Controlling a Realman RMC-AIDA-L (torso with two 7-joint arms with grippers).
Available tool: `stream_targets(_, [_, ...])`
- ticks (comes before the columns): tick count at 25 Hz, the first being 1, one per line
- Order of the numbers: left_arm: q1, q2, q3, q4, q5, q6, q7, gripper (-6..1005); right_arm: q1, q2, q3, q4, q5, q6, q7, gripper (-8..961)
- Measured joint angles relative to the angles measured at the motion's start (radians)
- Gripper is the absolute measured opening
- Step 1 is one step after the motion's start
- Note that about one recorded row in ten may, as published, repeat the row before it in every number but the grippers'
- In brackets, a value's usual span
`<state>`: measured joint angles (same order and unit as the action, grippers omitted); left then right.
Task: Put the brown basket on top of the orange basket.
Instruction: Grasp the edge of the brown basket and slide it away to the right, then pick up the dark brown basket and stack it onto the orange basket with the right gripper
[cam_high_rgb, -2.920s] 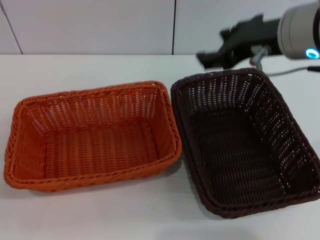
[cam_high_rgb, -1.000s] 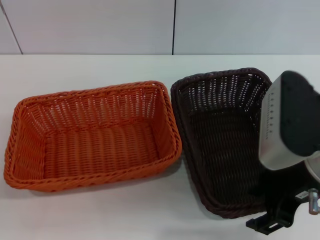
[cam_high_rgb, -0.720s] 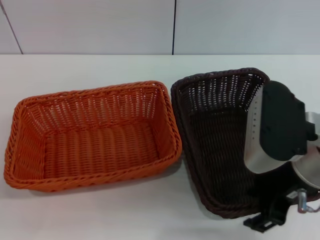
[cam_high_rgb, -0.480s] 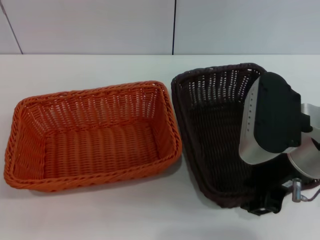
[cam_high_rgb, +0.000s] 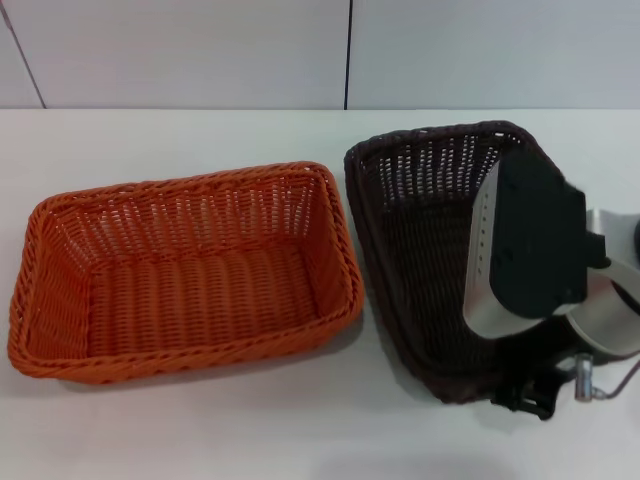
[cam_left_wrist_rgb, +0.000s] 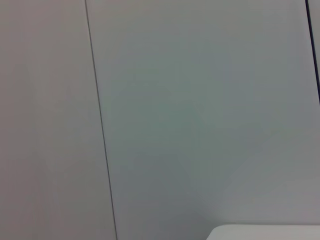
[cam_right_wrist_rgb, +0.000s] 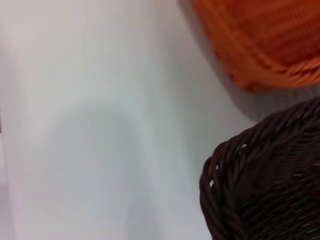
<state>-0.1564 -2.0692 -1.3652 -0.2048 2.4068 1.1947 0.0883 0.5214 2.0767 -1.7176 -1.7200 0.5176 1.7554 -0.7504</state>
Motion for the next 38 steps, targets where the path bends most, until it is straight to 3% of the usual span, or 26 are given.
stream_targets(10, [-0.003, 0.000, -0.010, 0.010, 0.000, -0.001, -0.001, 788, 0.014, 0.000, 0.006, -0.141, -0.080, -0.073, 0.110, 158])
stream_targets(18, [-0.002, 0.000, -0.025, 0.000, 0.000, 0.002, -0.004, 788, 0.040, 0.000, -0.007, -0.258, -0.146, -0.080, 0.145, 153])
stream_targets(23, [-0.008, -0.001, -0.028, -0.002, -0.001, -0.001, -0.008, 788, 0.053, 0.000, -0.029, -0.312, -0.191, -0.155, 0.136, 153])
stream_targets(31, [-0.013, -0.001, -0.028, -0.002, -0.002, 0.000, -0.046, 788, 0.051, -0.001, -0.146, -0.316, -0.240, -0.299, -0.126, 153])
stream_targets(34, [-0.010, -0.002, -0.028, -0.003, -0.002, 0.005, -0.055, 788, -0.003, 0.000, -0.185, -0.332, -0.254, -0.380, -0.353, 153])
stream_targets(38, [-0.009, -0.005, -0.028, -0.003, -0.002, 0.000, -0.056, 788, -0.037, 0.002, -0.216, -0.333, -0.285, -0.447, -0.463, 153])
